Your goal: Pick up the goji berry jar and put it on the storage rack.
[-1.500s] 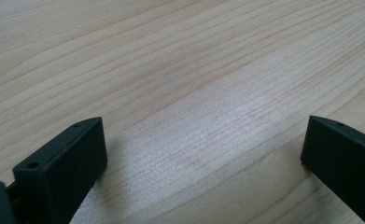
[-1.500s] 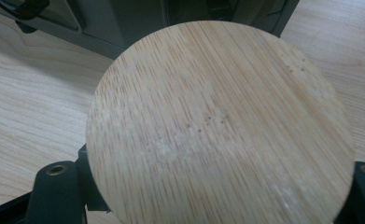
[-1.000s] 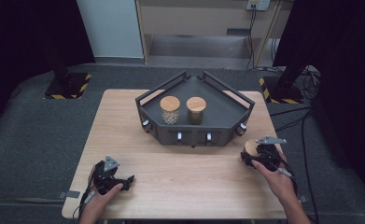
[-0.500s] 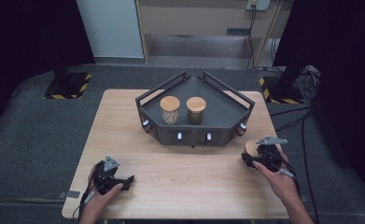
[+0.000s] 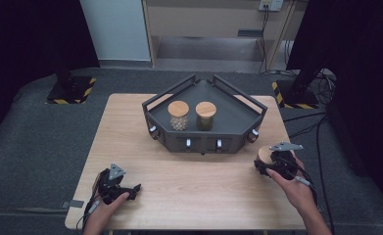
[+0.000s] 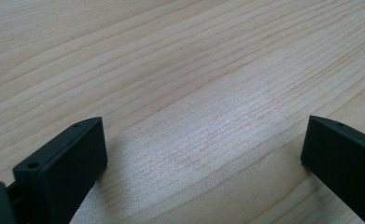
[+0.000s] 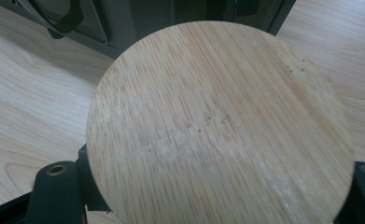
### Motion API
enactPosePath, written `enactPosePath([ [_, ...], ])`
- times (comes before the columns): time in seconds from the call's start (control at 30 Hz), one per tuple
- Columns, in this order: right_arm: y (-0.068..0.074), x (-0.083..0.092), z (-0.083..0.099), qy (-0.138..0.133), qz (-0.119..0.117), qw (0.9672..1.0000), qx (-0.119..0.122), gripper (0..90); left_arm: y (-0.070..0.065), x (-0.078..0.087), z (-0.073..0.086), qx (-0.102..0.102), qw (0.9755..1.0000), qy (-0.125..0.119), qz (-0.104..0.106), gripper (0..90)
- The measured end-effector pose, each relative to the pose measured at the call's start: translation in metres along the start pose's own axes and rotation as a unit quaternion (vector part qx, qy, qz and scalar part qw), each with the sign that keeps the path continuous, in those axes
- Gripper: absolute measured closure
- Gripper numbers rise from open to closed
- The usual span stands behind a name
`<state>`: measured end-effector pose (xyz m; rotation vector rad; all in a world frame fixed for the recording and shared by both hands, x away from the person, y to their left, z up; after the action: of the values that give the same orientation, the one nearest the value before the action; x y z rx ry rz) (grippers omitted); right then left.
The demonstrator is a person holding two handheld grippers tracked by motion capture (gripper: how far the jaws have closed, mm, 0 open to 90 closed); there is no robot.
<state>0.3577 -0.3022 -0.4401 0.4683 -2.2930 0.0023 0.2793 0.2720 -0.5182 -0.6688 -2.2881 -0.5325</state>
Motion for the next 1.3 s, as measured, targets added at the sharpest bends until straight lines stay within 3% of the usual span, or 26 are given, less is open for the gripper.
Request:
enactPosePath([
  [1.3,0.013,0.023,-0.019,0.005,-0.011,0.9996,0.025,26.4,0.0,0.0,0.0,0.0,1.0,0.0,0.0,0.0],
])
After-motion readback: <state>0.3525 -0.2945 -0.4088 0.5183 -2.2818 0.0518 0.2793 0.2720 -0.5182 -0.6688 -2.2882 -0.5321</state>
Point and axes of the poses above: each handheld gripper's, and its own axes: x roughly backward along the jaws, z roughly out of its underside, y roughly to its left, the point moved 9 cm from there along -x, roughly forward along the jaws, and after that the axes turned 15 degrees about -x, right-handed, at the moved point
